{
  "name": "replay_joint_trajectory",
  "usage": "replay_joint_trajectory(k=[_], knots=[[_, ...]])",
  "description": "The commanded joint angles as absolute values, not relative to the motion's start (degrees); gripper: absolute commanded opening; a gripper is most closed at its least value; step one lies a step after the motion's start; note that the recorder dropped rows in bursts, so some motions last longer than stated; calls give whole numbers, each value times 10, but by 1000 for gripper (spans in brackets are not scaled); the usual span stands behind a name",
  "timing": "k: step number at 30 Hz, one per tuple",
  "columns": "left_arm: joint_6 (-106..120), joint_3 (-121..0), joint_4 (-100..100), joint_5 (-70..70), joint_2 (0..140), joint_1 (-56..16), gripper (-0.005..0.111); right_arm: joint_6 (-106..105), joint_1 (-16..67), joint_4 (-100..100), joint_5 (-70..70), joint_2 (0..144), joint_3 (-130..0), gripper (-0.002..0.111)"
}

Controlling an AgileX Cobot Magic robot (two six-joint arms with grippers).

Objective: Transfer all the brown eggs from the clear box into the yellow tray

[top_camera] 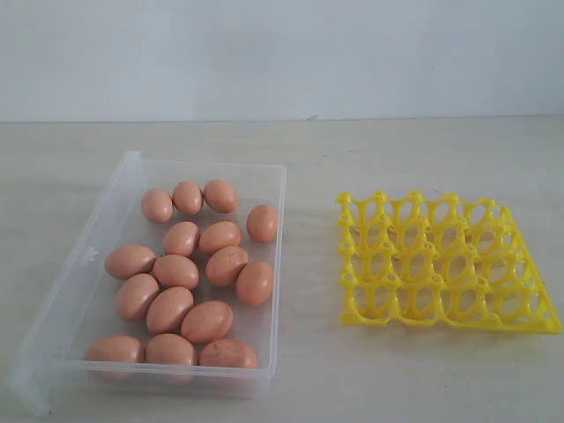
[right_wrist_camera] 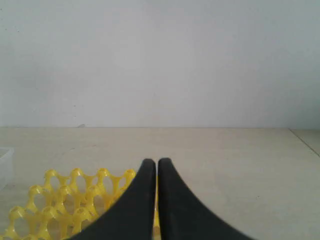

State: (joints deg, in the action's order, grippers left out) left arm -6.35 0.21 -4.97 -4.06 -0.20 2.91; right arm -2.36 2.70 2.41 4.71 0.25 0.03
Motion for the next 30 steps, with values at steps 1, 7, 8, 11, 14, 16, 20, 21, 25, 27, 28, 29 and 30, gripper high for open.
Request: replay_joint_trajectory(k=[1, 7, 8, 11, 14, 16, 20, 21, 25, 27, 28, 29, 30], knots=[[-64, 0, -50, -39, 0, 27, 4, -24, 23, 25, 26, 0, 0, 0], [-64, 0, -50, -39, 0, 27, 4, 10, 23, 25, -19, 0, 0, 0], [-64, 0, -50, -39, 0, 27, 4, 15, 23, 25, -29, 0, 0, 0], [-64, 0, -50, -39, 0, 27, 4, 35, 23, 25, -45, 0, 0, 0], [-64, 0, -50, -39, 0, 27, 4, 78, 23, 25, -56, 0, 0, 0], [-64, 0, -50, -39, 0, 27, 4, 106, 23, 25, -67, 0, 0, 0], [-64, 0, -50, -39, 0, 27, 4, 219, 24, 29, -189, 0, 0, 0], [-64, 0, -50, -39, 0, 27, 4, 279, 26, -4, -214, 0, 0, 0], [-64, 0, -50, -39, 0, 27, 4, 542, 39, -377, -270, 34, -183, 0], [-64, 0, -50, -39, 0, 27, 4, 631, 39, -508, -290, 86, -283, 0], [-64, 0, -50, -39, 0, 27, 4, 667, 39, -556, -305, 110, -325, 0], [-64, 0, -50, -39, 0, 27, 4, 704, 39, -601, -320, 136, -367, 0], [-64, 0, -50, -39, 0, 27, 4, 755, 39, -661, -334, 171, -426, 0]])
